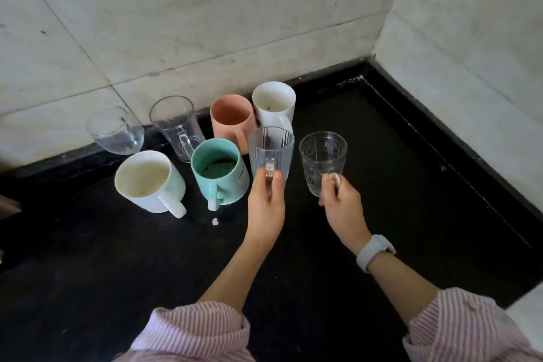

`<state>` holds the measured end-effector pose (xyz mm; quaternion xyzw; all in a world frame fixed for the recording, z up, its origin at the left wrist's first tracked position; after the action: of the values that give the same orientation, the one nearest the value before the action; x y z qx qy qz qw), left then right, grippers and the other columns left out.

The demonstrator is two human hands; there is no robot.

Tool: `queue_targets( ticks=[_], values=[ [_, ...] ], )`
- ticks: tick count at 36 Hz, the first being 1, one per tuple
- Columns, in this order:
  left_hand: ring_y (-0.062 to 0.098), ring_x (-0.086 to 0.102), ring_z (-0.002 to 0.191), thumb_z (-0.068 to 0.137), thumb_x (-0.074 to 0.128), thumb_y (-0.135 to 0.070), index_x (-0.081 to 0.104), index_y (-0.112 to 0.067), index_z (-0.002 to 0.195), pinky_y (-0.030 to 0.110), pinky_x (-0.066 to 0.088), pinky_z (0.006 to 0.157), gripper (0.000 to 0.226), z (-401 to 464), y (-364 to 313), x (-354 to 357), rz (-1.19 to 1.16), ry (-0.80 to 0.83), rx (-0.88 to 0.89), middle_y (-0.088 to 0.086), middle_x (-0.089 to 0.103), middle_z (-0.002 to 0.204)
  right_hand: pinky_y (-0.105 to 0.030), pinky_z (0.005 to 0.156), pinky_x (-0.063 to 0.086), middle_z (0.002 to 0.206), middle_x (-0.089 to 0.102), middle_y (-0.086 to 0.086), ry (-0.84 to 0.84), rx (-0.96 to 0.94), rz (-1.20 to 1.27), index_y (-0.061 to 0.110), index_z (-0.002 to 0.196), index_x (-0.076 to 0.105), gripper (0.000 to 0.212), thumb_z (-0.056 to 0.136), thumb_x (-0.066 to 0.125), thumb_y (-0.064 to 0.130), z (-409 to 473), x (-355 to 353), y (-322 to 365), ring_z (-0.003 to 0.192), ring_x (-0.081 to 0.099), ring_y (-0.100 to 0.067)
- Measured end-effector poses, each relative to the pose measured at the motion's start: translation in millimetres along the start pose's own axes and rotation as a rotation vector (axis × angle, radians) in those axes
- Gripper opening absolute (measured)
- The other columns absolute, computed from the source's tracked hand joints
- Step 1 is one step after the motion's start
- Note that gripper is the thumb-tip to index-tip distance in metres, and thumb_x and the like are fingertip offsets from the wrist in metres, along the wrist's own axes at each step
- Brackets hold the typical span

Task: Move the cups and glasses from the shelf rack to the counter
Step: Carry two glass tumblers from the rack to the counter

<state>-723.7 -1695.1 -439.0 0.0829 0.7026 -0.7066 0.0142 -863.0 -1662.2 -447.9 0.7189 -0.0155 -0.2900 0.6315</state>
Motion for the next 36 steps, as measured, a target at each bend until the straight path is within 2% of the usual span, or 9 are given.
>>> queue_targets(
  ticks=[3,6,10,13,16,23,28,32,36],
  values=[
    [0.005,0.044,0.065,0.096,0.040,-0.026,0.047,-0.016,0.085,0.025,0.044,0.066,0.017,7,6,6,-0.010,-0.024,-0.017,-0.004,0.047,0.072,-0.016,0.054,0.045,0.062,0.051,-0.009,-0.011,0.013,0.026,-0.004,0.076,0.050,0.035,0.094,0.042,0.025,12,5,-5,0.055,0.049,-0.011],
    [0.010,0.044,0.069,0.097,0.039,-0.021,0.046,-0.009,0.087,0.029,0.044,0.069,0.017,12,10,11,-0.014,-0.027,-0.030,0.004,0.047,0.076,-0.040,0.059,0.046,0.064,0.046,-0.015,-0.003,0.012,0.051,-0.005,0.074,0.045,0.037,0.095,0.040,0.025,25,7,-5,0.059,0.044,-0.024],
    [0.014,0.046,0.075,0.098,0.035,-0.018,0.043,-0.009,0.088,0.029,0.044,0.078,0.016,18,10,16,-0.001,0.027,-0.018,0.005,0.046,0.080,-0.048,0.064,0.045,0.069,0.047,-0.019,0.007,-0.010,0.028,-0.003,0.074,0.046,0.038,0.096,0.038,0.027,39,7,-3,0.062,0.045,-0.029],
    [0.023,0.052,0.095,0.099,0.031,-0.020,0.047,-0.011,0.095,0.038,0.045,0.091,0.019,20,11,18,0.003,0.068,-0.050,0.010,0.053,0.095,-0.043,0.073,0.046,0.078,0.053,-0.018,0.022,-0.008,-0.052,0.004,0.078,0.050,0.035,0.095,0.037,0.031,45,8,-5,0.073,0.052,-0.026],
    [0.012,0.052,0.106,0.099,0.030,-0.023,0.050,-0.012,0.103,0.038,0.044,0.097,0.023,21,16,18,0.021,0.083,-0.067,0.006,0.055,0.109,-0.033,0.071,0.043,0.080,0.053,-0.011,0.079,0.015,-0.091,0.011,0.083,0.051,0.029,0.095,0.037,0.033,48,12,-11,0.080,0.050,-0.020],
    [-0.012,0.048,0.094,0.097,0.041,-0.020,0.057,-0.018,0.105,0.006,0.037,0.082,0.018,28,30,16,0.220,0.012,0.002,-0.005,0.053,0.104,-0.023,0.069,0.036,0.081,0.047,0.002,0.108,-0.001,-0.137,0.013,0.087,0.050,0.023,0.094,0.040,0.032,50,17,-14,0.082,0.049,-0.018],
    [0.011,0.053,0.106,0.095,0.045,-0.022,0.062,-0.016,0.110,0.026,0.042,0.093,0.023,31,29,15,0.350,0.000,0.020,-0.004,0.056,0.108,-0.018,0.067,0.036,0.096,0.051,-0.006,0.146,0.001,-0.216,0.013,0.096,0.051,0.016,0.093,0.045,0.028,48,18,-12,0.088,0.052,-0.017],
    [0.018,0.054,0.109,0.094,0.048,-0.022,0.061,-0.012,0.113,0.024,0.038,0.090,0.025,27,23,14,0.430,-0.030,-0.011,0.005,0.059,0.114,-0.024,0.076,0.039,0.103,0.053,-0.008,0.158,0.017,-0.221,0.010,0.106,0.052,0.019,0.092,0.048,0.023,40,14,-8,0.094,0.054,-0.018],
    [0.024,0.051,0.115,0.092,0.050,-0.021,0.048,-0.013,0.129,0.041,0.044,0.096,0.038,15,18,10,0.526,0.029,-0.067,0.010,0.053,0.126,-0.030,0.086,0.046,0.114,0.053,-0.009,0.134,0.024,-0.255,0.010,0.114,0.049,0.025,0.091,0.050,0.018,30,8,2,0.106,0.053,-0.021]
  ],
)
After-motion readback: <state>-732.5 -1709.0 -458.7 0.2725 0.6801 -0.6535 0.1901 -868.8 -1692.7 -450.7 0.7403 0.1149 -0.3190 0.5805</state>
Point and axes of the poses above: each hand's wrist, its own z-axis towards the middle knuckle, its own x-axis out of the palm, y = z × x, the point moved 2 cm from there along z, towards the middle knuckle
